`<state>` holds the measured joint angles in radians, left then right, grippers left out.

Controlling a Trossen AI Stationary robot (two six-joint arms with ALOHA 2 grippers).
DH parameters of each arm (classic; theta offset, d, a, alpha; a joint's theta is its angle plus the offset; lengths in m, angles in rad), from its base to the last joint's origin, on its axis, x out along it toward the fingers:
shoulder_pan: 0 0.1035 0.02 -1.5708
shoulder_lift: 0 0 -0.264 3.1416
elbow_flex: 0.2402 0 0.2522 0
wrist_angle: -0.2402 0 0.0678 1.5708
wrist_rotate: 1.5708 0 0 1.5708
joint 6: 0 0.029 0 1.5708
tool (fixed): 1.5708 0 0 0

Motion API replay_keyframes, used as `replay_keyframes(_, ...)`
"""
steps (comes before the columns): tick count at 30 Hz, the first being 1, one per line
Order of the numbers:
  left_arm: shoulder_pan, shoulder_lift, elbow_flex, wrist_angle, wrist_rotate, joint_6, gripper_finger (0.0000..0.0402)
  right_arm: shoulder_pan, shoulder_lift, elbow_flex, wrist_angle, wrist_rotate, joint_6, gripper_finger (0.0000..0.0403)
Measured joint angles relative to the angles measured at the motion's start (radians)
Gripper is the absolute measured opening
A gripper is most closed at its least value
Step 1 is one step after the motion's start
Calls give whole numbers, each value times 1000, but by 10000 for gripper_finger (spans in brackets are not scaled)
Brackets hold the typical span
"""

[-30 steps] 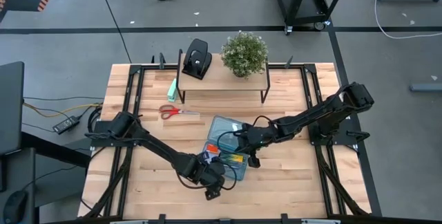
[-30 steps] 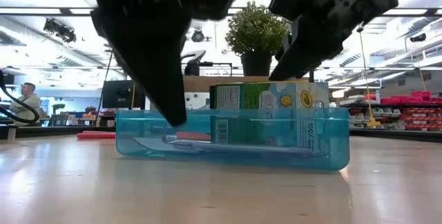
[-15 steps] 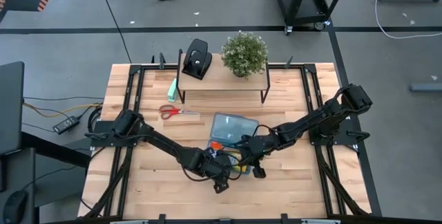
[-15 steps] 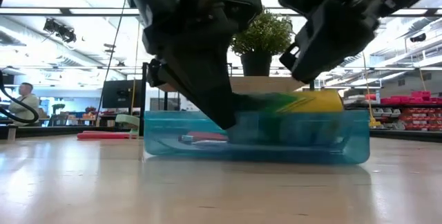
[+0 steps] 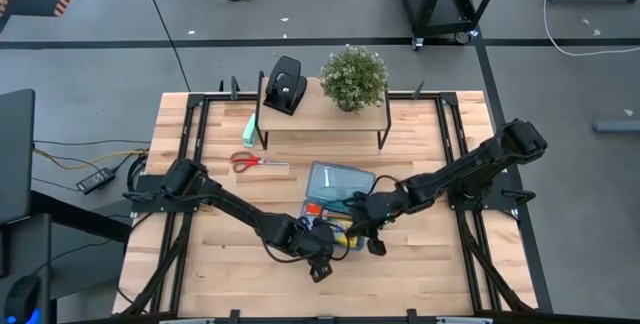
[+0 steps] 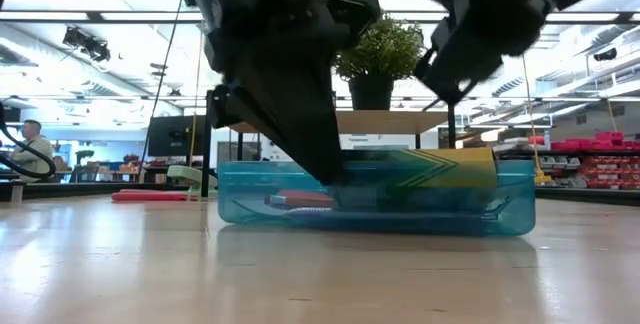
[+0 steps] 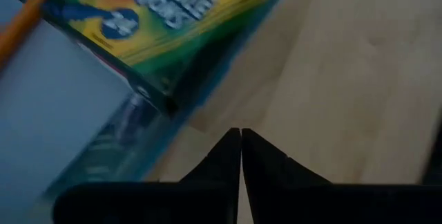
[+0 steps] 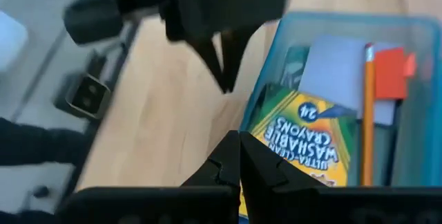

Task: Pack school essentials
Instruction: Put the orange scissor into the blue supply box

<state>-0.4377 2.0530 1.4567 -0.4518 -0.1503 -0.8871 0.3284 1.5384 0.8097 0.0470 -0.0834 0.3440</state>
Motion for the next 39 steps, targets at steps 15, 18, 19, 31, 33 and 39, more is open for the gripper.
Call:
replay_keyframes(15,65,-294,0,-250,-30,-18,19,-88,-485,0,-344,54,147,10)
replay_keyframes(18,116,-361,2,-352,-76,-3,19,-96,-538,1,-363,61,155,10)
replay_keyframes(19,140,-377,2,-392,-83,10,17,-98,-554,1,-372,77,163,10)
replay_keyframes(31,444,-426,0,-674,80,206,84,-115,-620,1,-407,164,171,50)
replay_keyframes(33,484,-426,0,-706,104,269,104,-117,-625,1,-403,167,171,55)
replay_keyframes(39,554,-426,-63,-771,219,545,153,-125,-633,1,-413,253,177,64)
